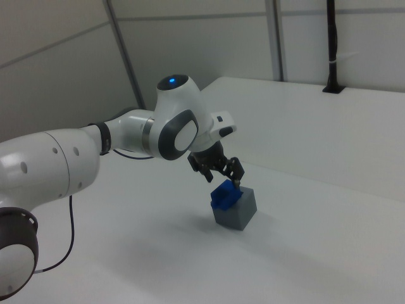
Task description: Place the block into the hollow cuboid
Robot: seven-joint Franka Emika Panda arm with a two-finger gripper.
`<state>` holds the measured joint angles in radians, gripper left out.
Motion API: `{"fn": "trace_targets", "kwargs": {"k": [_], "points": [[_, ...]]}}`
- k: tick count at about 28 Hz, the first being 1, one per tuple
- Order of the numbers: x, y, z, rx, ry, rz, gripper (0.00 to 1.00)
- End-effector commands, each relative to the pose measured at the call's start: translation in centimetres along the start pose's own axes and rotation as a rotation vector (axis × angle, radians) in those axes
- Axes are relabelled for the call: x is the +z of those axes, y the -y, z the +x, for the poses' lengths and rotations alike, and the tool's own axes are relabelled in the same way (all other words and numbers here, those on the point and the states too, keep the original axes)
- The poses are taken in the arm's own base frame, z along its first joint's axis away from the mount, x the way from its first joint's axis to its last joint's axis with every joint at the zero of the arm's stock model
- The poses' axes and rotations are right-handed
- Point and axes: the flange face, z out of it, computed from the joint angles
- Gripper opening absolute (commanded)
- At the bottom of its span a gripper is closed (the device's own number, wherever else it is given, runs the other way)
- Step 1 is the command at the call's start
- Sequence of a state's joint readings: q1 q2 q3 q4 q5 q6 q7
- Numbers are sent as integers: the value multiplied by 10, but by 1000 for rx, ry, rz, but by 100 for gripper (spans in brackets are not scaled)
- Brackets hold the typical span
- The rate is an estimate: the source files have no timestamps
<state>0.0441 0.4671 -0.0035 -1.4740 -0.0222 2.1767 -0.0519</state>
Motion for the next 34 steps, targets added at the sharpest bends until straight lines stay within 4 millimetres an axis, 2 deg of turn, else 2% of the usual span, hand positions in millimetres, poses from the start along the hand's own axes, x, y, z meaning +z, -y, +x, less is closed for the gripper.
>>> {"fn": "trace_targets", "kwargs": {"k": [1,8,12,13,14,20,23,24,27,34], "points": [[5,5,-18,44,98,16,78],[5,5,-28,83,158,37,74],[6,5,-29,82,164,38,66],[8,5,-30,82,169,38,57],[8,5,-30,81,170,38,55],[9,5,-30,78,169,38,51],[9,5,-30,72,169,39,44],[8,5,-30,69,169,39,37],[4,5,-30,66,164,39,33],[-22,5,-31,49,176,45,33]]}}
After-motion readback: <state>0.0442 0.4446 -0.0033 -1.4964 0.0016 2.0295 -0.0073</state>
